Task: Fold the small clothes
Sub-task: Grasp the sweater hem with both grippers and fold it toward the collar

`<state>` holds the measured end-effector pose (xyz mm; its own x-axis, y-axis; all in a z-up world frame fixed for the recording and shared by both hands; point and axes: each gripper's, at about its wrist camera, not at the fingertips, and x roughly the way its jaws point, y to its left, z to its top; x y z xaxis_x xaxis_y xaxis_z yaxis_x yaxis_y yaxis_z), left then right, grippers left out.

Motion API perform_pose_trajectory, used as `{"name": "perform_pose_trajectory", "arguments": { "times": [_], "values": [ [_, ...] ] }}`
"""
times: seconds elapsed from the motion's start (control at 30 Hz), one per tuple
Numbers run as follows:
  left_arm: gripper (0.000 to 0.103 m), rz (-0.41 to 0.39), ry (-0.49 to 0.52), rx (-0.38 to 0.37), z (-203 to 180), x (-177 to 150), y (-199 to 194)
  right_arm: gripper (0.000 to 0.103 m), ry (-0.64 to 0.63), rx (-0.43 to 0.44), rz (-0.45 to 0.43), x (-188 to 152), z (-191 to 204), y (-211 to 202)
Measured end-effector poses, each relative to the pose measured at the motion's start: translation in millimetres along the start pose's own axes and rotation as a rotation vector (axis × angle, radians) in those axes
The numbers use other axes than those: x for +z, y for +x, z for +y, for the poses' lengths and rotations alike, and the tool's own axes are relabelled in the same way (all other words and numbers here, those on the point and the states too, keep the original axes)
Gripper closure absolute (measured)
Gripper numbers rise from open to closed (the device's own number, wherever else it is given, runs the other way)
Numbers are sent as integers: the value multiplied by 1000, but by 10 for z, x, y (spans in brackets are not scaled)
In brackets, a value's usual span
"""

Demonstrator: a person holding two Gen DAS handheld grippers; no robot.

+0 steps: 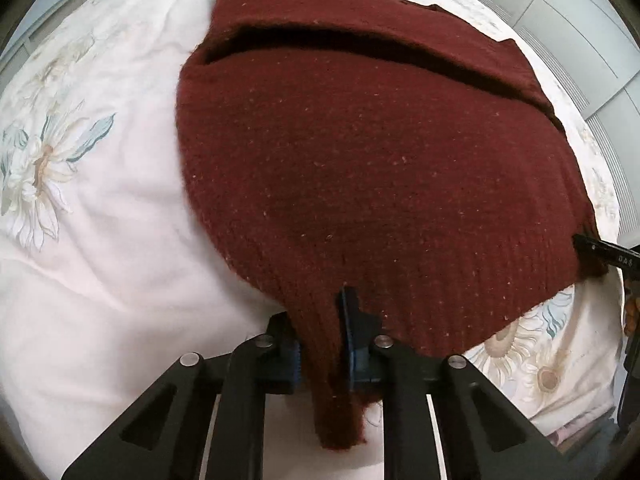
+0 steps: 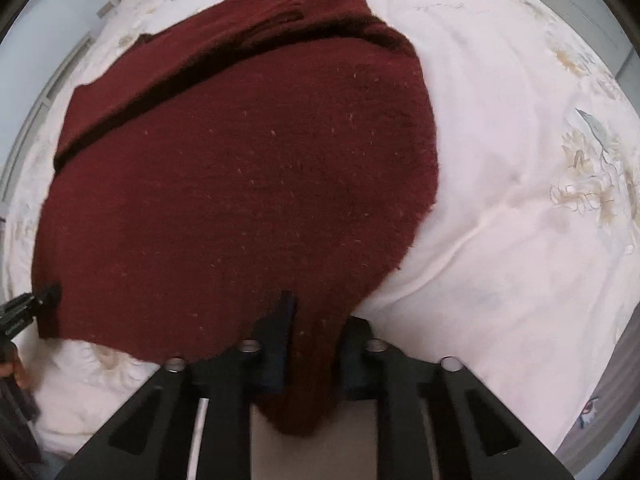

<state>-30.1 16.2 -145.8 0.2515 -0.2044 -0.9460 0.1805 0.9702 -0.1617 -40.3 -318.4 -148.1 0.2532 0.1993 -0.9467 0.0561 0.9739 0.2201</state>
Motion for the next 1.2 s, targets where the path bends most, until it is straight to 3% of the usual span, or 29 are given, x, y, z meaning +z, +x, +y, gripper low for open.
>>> {"name": "perform_pose_trajectory", "arguments": {
  "times": [0.3,0.57,0.73,0.87,1.03,1.2],
  "values": [
    [94,-65,-71,-130,192,312,-409,90,27,112,-124,427,6,-528],
    [94,-200,-138,-197,226,1106,-876,90,51,172,-272,1051,38,-897],
    [94,-298,-148,-147,382,1584,-1147,90,68,177,-352,1656,100,-992],
    [94,-325,-179,-117,538,1927,-1172,90,79,156,-365,2173,151,-906],
    [94,-286,-216,-67,715,2339,-924,90,76,95,-305,2561,227,-537],
    [94,-184,-214,2,756,2603,-338,90,75,10,-222,2759,222,-76]
  ]
}}
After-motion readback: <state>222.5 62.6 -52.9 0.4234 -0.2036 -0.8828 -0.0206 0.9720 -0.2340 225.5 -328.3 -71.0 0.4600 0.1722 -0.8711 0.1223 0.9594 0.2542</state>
